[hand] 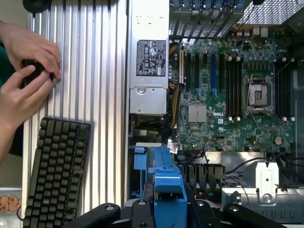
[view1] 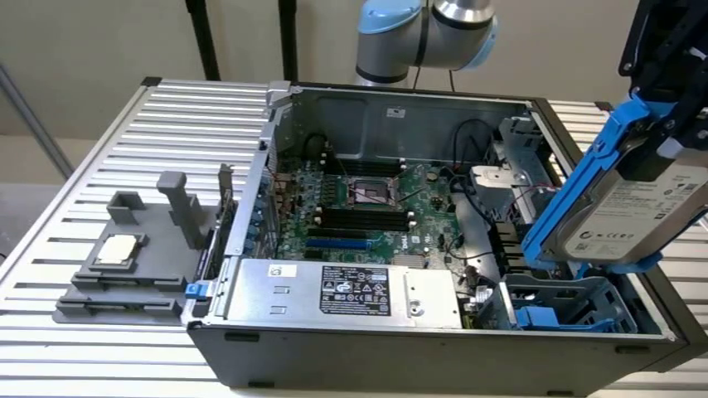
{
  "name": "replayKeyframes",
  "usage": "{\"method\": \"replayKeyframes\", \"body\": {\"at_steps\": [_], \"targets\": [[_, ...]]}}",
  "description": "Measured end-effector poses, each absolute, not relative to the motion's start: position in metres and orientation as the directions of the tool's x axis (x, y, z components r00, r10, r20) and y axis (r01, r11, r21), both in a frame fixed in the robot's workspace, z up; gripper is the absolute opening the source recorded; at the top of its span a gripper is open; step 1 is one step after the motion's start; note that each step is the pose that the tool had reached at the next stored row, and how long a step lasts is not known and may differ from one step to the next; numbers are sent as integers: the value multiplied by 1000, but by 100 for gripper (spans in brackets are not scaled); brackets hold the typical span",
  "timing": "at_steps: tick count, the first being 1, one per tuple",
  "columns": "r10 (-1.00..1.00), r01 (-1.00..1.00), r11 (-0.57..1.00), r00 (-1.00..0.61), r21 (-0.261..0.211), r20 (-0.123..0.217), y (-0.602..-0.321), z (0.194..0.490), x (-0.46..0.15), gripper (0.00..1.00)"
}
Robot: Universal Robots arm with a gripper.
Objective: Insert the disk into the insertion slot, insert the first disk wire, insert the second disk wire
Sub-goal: 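Insert the disk into the insertion slot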
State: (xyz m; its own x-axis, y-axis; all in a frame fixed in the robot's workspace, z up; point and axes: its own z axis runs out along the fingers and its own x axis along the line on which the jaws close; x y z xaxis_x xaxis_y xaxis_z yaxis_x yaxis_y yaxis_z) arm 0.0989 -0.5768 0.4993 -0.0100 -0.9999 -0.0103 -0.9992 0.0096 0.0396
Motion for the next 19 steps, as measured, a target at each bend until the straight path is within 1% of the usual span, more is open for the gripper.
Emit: {"method": "replayKeyframes", "body": {"at_steps": [9,19], "targets": [[-1000,-999,7,-8,39,-15,-579,484,102,32],[-999,-1000,7,-8,30,-36,-593,474,103,32]]}}
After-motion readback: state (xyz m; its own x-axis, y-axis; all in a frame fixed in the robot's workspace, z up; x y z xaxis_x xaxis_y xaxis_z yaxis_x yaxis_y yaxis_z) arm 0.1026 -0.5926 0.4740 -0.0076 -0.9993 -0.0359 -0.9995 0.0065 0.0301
